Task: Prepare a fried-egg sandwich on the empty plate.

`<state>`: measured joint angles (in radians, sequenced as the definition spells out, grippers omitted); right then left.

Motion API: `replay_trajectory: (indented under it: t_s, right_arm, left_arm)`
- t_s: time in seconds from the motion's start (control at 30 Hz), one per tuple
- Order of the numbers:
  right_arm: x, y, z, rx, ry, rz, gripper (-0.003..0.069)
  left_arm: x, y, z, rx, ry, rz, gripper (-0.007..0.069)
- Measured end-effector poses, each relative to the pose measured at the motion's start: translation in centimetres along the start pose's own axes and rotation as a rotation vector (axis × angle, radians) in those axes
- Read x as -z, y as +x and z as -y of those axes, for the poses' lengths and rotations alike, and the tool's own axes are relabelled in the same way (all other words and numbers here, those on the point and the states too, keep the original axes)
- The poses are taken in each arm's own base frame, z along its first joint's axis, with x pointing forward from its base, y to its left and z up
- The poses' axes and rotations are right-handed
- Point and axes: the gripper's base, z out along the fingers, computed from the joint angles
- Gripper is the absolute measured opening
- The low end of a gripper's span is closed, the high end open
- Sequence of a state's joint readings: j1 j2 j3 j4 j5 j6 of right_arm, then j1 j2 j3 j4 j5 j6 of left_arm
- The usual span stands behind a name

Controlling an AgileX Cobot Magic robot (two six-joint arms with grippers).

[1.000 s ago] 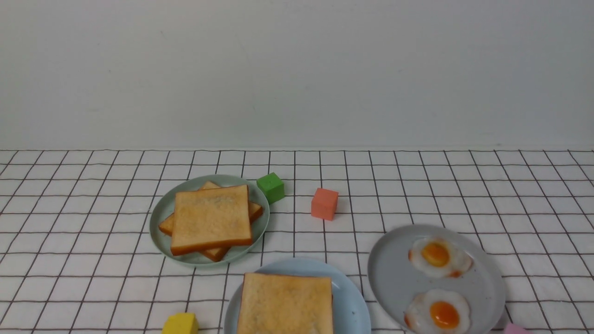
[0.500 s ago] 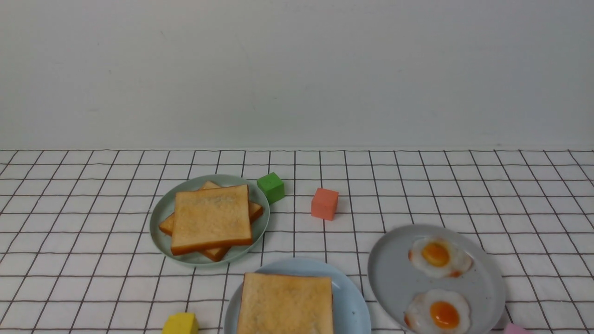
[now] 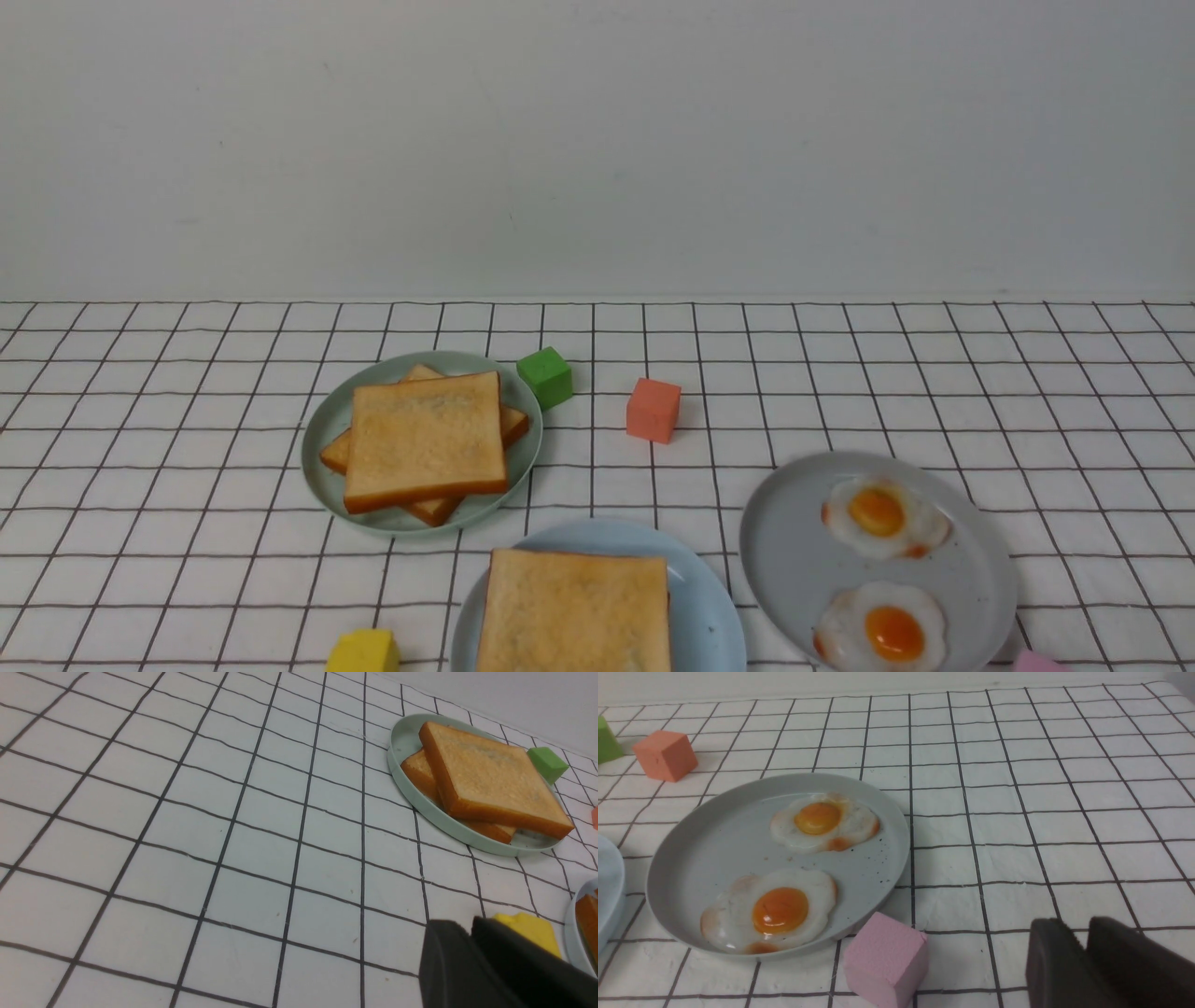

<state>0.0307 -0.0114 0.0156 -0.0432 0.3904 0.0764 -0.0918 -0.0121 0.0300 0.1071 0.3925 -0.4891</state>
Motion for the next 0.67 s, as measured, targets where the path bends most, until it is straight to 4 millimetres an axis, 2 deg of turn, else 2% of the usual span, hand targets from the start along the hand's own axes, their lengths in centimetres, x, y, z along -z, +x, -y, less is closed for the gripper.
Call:
replay_trajectory:
  t_s: [0.67]
  right_arm:
    - [0.0,0.0,-0.01,-0.002,-0.001,0.0,0.015]
  left_arm:
    - [0.0,0.0,0.0,0.0,0.0,0.0,0.0098]
